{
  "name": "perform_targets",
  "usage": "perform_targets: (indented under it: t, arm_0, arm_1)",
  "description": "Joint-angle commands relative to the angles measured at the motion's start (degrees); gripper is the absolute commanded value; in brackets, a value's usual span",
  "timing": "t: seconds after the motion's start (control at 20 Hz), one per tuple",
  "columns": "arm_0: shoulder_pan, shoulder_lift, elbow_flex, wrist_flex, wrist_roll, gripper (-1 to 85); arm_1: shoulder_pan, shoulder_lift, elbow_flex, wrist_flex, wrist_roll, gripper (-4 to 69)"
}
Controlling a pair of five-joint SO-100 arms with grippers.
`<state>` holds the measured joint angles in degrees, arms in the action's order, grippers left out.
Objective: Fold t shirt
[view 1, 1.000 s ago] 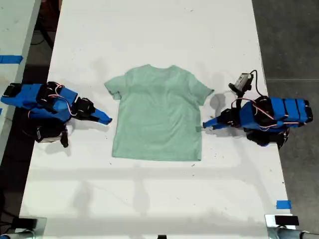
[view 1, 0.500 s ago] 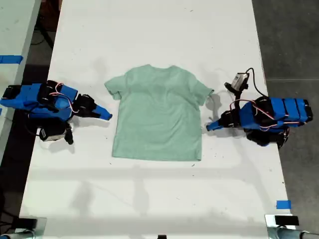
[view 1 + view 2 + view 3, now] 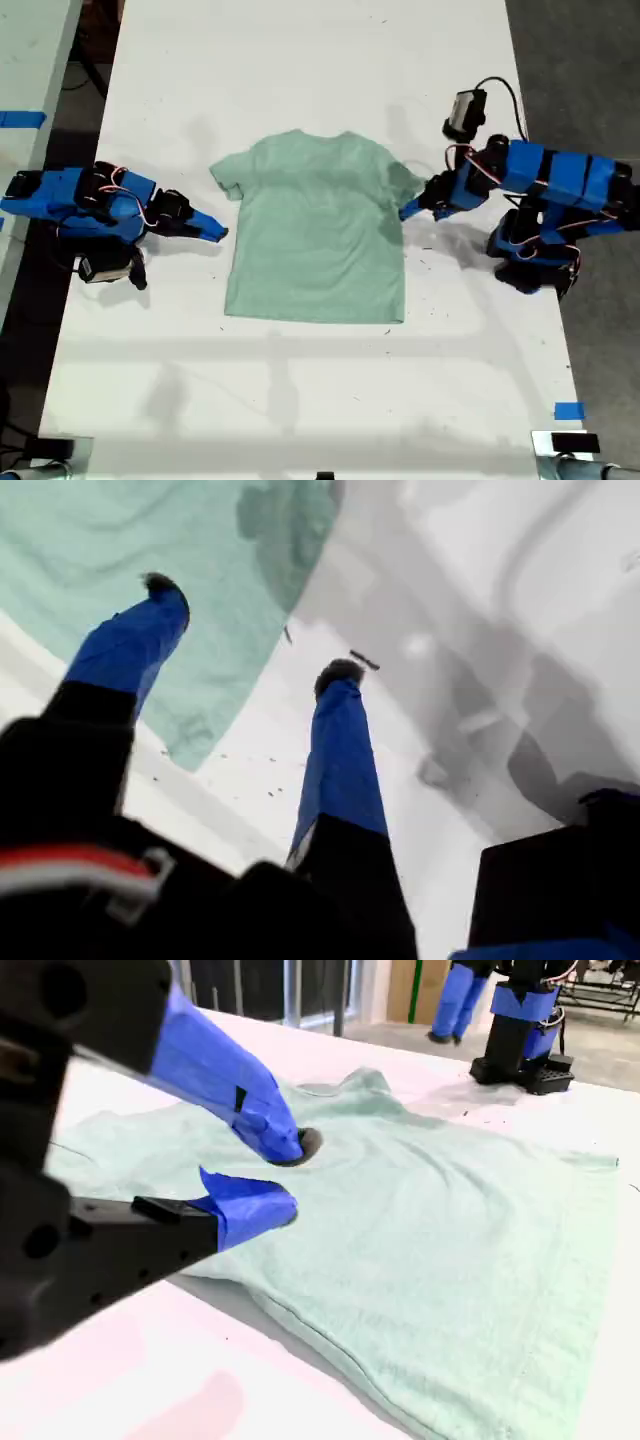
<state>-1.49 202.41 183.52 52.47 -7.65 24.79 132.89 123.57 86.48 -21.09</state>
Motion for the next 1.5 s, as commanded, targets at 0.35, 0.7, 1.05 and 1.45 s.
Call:
perform_targets:
  t: [0.35,0.7,1.05,1.45]
  arm_0:
    - [1.6,0.3,1.1,-0.4,-0.7,5.7]
    - [2.0,0.3,1.1,-0.4,-0.7,5.6]
    - [2.0,0.3,1.1,-0.4,-0.4,5.7]
    - [2.5,0.3,1.1,-0.3,-0.2,5.7]
  arm_1:
    - [15.9,-42.5,-19.2,-19.7,-12.3,17.0]
    - [9.2,-45.9,-46.6,-0.7,-9.7,1.7]
    - [-0.9,-61.5,-77.3,3.1,-15.8,1.7]
    - [-4.6,-74.2,-83.1,-0.7,-25.5,33.0]
